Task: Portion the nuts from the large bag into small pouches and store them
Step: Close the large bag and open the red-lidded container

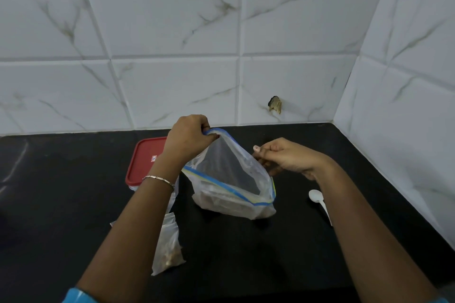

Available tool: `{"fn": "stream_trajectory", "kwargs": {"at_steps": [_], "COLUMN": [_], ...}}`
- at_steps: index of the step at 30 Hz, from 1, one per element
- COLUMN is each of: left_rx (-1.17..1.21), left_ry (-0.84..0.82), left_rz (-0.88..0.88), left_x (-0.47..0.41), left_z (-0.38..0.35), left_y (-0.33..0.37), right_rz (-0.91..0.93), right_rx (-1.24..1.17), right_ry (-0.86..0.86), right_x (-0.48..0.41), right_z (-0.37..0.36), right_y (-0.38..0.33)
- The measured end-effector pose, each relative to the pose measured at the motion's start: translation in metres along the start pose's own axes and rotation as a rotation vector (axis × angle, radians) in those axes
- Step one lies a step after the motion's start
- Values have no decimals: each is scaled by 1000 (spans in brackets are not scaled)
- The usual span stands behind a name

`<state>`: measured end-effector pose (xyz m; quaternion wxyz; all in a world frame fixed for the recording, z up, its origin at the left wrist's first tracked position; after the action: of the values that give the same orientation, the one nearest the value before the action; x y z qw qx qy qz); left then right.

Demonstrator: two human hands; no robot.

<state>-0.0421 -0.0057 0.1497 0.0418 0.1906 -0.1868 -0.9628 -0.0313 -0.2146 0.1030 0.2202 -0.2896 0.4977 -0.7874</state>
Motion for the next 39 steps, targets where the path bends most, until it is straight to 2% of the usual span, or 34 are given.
{"fn": "stream_trajectory", "kwargs": {"at_steps": [4,8,11,14,16,19,21,23,25,27,31,34,39], "left_rx": [-1,24,81,88,66,25,3,-19,-9,71,327,576,700], "left_ry": [-14,-19,-113,-193,-187,-40,68,75,12,-21,32,34,-13], "left_rz": [-3,-16,-75,-97,-91,-67,-2,46,91,162,351,477,507], "left_x": [0,-5,-9,-12,-17,-28,-29,-26,-20,-11,14,32,37], "left_z": [-3,0,-1,1,6,18,21,13,2,-4,-6,-13,-17], "left_y": [3,2,8,11,10,6,0,-5,-13,-28,-57,-67,-61], "right_rz": [36,135,248,325,325,193,61,-37,-102,-131,-103,-70,-11], "right_rx": [-2,-12,173,350,382,438,449,207,-106,-319,-608,-634,-430], "right_ry": [-10,327,640,797,856,853,768,648,551,507,489,533,696], "right_x": [2,-1,4,4,0,-13,-22,-30,-32,-27,-12,-2,7], "right_z": [-3,28,61,74,78,87,92,90,78,69,61,58,59], "right_y": [0,-2,-14,-26,-28,-23,-16,-1,15,26,39,42,34]}}
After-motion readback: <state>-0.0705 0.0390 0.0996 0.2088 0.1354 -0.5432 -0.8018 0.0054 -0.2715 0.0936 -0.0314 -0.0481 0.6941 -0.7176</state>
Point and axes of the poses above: each hand's wrist, its own x-axis away from the middle knuckle, its own z-axis out of the back of the hand, y = z × x, the point moved 8 cm from there along -x, towards the middle knuckle, and after that the axes turned 7 degrees about -x, right-handed, at the moved point
